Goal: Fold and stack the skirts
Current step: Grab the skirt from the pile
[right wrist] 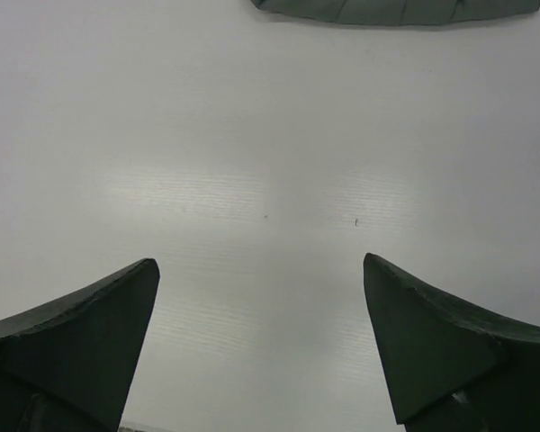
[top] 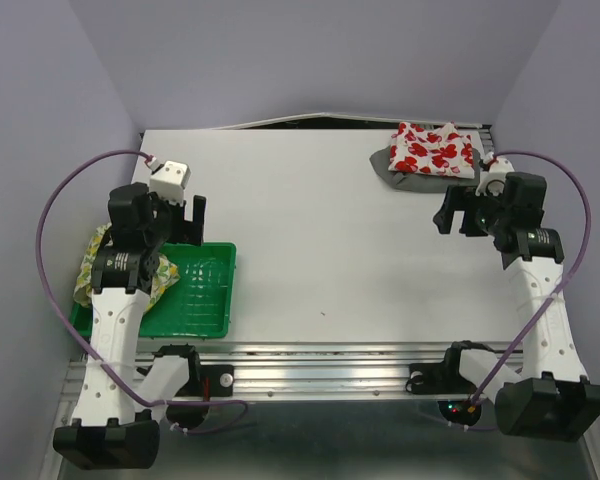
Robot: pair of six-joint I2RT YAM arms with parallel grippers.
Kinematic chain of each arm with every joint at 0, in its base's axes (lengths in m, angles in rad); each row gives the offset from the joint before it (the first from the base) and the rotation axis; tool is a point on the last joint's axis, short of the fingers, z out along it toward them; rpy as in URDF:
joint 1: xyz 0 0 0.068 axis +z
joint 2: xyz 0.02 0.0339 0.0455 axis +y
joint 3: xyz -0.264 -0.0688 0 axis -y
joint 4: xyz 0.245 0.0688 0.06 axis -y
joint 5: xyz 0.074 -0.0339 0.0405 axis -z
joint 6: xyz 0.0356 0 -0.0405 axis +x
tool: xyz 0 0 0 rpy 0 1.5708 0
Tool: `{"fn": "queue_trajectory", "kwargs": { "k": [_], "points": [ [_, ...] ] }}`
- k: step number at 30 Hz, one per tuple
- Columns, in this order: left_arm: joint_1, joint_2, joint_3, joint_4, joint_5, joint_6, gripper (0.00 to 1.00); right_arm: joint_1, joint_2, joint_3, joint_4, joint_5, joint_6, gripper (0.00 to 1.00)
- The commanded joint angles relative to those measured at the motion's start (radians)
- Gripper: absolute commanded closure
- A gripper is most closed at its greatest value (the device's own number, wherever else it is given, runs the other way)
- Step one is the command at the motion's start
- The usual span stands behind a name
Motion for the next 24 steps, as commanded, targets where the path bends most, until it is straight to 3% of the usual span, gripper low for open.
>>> {"fn": "queue_trajectory", "kwargs": {
  "k": [1, 5, 10, 13, 18, 24],
  "points": [
    [0.002, 0.033, 0.107, -0.043, -0.025, 0.073, 0.01, -0.001, 0.038, 0.052, -0.069, 0.004, -0.029, 0.00],
    [0.002, 0.127, 0.240, -0.191, -0.118, 0.105, 0.02, -0.001, 0.039, 0.061, -0.074, -0.013, -0.027, 0.00],
    [0.058, 0.203, 0.351, -0.259, -0.212, 0.188, 0.02, -0.001, 0.058, 0.087, -0.109, -0.059, -0.042, 0.00],
    [0.184, 0.260, 0.378, -0.290, -0.220, 0.271, 0.02, -0.001, 0.071, 0.097, -0.121, -0.085, -0.046, 0.00],
    [0.331, 0.344, 0.351, -0.304, -0.233, 0.352, 0.02, -0.001, 0.070, 0.084, -0.123, -0.117, -0.046, 0.00],
    [0.406, 0.372, 0.238, -0.227, -0.304, 0.409, 0.02, -0.001, 0.081, 0.086, -0.124, -0.143, -0.052, 0.00]
  ]
}}
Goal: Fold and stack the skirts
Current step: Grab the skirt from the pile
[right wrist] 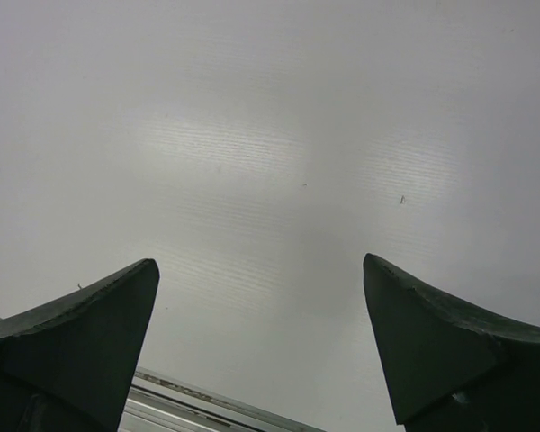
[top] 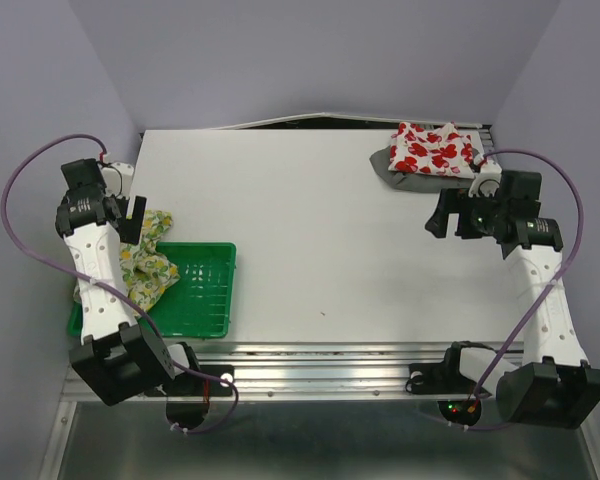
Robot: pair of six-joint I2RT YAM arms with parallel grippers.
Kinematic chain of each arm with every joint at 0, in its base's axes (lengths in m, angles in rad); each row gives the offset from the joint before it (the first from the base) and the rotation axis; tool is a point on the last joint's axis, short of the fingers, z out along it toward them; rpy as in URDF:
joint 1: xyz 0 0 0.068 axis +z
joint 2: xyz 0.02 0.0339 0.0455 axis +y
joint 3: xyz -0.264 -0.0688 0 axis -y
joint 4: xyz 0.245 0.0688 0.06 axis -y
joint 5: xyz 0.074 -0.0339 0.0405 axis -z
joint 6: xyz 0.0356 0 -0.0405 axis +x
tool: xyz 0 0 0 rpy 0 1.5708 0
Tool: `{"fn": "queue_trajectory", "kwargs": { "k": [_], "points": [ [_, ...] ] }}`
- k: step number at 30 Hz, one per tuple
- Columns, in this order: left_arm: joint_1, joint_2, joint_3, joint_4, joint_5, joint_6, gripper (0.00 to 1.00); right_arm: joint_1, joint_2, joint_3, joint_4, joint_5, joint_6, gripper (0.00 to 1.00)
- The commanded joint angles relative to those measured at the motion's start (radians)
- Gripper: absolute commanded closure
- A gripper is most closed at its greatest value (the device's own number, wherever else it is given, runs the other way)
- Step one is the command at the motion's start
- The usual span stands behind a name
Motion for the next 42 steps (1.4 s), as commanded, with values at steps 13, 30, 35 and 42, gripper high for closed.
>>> {"fn": "queue_trajectory", "kwargs": {
  "k": [13, 30, 35, 42],
  "points": [
    [0.139, 0.109, -0.248, 0.185, -0.042, 0.150, 0.02, -0.001, 0.026, 0.063, -0.025, -0.056, -0.020, 0.00],
    [0.173, 0.048, -0.246, 0.193, 0.027, 0.128, 0.74, -0.001, 0.035, 0.067, -0.024, -0.065, -0.019, 0.00],
    [0.173, -0.021, -0.011, 0.023, 0.136, 0.115, 1.00, -0.001, 0.052, 0.083, -0.022, -0.082, -0.011, 0.00],
    [0.131, 0.007, 0.407, -0.181, 0.426, 0.087, 1.00, -0.001, 0.074, 0.106, -0.021, -0.102, -0.004, 0.00]
  ]
}}
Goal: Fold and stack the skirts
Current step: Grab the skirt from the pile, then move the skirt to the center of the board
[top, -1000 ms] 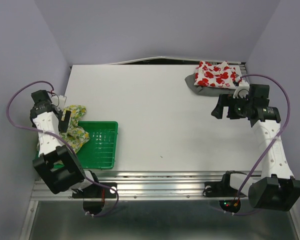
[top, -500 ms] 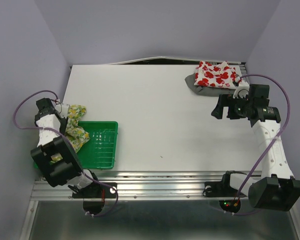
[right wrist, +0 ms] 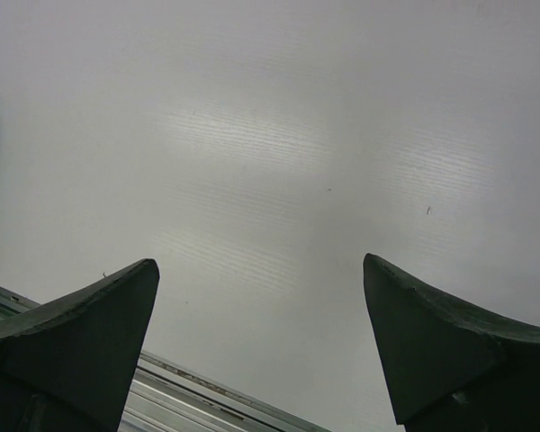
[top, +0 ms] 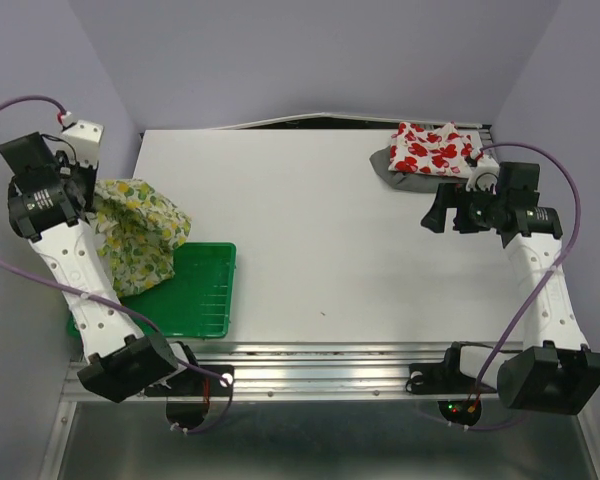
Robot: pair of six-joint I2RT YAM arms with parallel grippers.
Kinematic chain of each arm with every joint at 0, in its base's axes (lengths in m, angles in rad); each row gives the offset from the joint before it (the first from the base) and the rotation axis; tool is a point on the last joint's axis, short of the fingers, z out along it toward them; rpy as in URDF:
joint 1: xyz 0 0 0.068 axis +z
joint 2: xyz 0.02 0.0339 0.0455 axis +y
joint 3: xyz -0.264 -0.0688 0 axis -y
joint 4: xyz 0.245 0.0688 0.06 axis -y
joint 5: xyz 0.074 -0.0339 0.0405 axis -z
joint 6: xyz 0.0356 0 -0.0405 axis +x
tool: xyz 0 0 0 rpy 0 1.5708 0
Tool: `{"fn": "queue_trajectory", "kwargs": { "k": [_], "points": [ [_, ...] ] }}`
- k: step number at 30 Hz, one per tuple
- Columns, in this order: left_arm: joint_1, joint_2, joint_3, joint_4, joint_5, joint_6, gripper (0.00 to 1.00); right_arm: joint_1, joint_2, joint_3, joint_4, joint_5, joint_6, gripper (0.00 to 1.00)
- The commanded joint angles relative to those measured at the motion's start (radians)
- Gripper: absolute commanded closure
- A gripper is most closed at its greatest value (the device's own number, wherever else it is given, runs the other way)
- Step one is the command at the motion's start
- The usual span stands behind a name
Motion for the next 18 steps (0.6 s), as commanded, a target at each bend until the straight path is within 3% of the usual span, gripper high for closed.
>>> {"fn": "queue_trajectory", "kwargs": {
  "k": [1, 4, 8, 12, 18],
  "points": [
    [-0.066, 0.007, 0.256, -0.145, 0.240, -0.040, 1.00, -0.001, 0.006, 0.049, 0.009, -0.031, 0.007, 0.00],
    [-0.191, 0.046, 0.426, -0.138, 0.321, -0.147, 1.00, -0.001, 0.017, 0.053, 0.009, -0.042, 0.009, 0.00],
    [-0.394, 0.076, 0.504, -0.038, 0.321, -0.253, 1.00, -0.001, 0.032, 0.062, 0.009, -0.050, 0.014, 0.00],
    [-0.520, 0.151, 0.607, 0.036, 0.391, -0.356, 1.00, -0.001, 0.039, 0.061, 0.009, -0.053, 0.015, 0.00],
    [-0.714, 0.202, 0.544, 0.183, 0.554, -0.424, 1.00, -0.001, 0.046, 0.053, 0.010, -0.053, 0.014, 0.00]
  ]
}}
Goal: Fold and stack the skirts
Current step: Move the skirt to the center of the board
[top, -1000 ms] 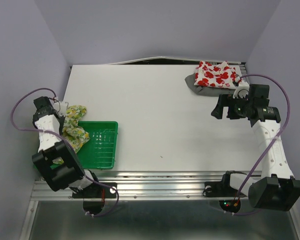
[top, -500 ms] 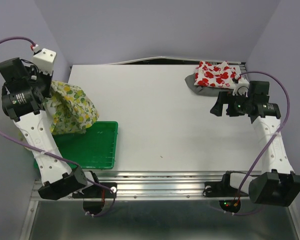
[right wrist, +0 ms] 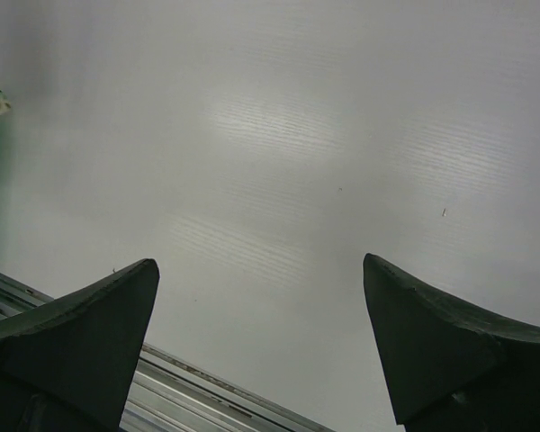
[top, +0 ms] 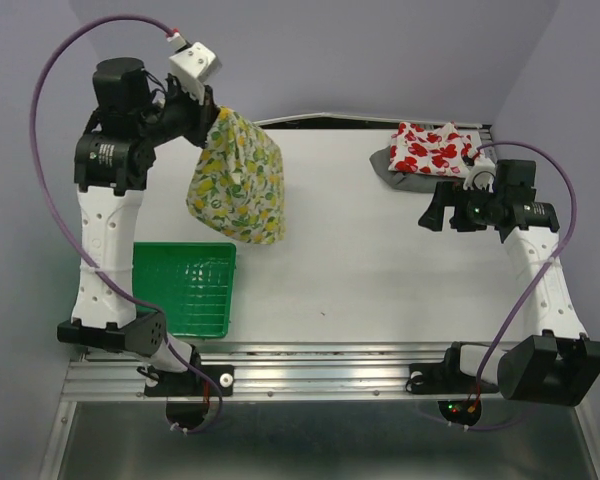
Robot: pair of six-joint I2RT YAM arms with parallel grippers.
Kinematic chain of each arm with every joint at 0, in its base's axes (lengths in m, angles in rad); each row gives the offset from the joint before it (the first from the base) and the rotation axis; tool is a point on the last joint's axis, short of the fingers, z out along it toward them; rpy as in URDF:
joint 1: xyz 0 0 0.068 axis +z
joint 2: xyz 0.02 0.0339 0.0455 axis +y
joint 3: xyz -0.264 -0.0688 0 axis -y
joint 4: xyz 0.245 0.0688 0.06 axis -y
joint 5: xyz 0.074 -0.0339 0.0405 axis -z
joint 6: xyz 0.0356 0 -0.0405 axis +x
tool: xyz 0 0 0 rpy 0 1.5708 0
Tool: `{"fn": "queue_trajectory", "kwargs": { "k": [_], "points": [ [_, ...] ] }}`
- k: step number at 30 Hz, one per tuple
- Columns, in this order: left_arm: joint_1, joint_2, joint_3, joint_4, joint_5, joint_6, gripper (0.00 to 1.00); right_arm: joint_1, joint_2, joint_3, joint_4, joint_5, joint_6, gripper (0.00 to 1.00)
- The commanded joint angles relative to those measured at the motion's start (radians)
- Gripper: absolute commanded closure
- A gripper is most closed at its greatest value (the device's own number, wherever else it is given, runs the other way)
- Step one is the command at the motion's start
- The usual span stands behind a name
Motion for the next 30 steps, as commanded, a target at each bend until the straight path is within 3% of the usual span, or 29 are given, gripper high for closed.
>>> {"fn": "queue_trajectory", "kwargs": {
  "k": [1, 5, 10, 16, 22, 26, 29, 30],
  "points": [
    [-0.125, -0.003, -0.061, 0.191, 0.160, -0.101, 1.00, -0.001, 0.003, 0.041, 0.012, -0.017, 0.002, 0.00],
    [-0.219, 0.006, -0.264, 0.311, 0.174, -0.130, 1.00, -0.001, 0.015, 0.041, 0.009, -0.013, 0.000, 0.00],
    [-0.346, 0.112, -0.323, 0.311, 0.072, -0.178, 1.00, -0.001, 0.036, 0.042, 0.000, -0.021, -0.014, 0.00],
    [-0.532, 0.196, -0.388, 0.382, -0.185, -0.287, 1.00, -0.001, 0.069, 0.039, 0.000, -0.034, -0.021, 0.00],
    [-0.566, 0.411, -0.268, 0.346, -0.329, -0.414, 1.00, -0.001, 0.102, 0.033, -0.006, -0.044, -0.044, 0.05],
    [-0.552, 0.661, -0.042, 0.250, -0.301, -0.382, 0.99, -0.001, 0.135, 0.004, -0.027, -0.077, -0.096, 0.16],
    [-0.537, 0.754, 0.020, 0.225, -0.280, -0.327, 0.77, -0.001, 0.156, -0.018, -0.053, -0.114, -0.141, 0.22],
    [-0.529, 0.764, 0.025, 0.221, -0.271, -0.319, 0.77, -0.001, 0.161, -0.024, -0.061, -0.123, -0.150, 0.22]
  ]
}}
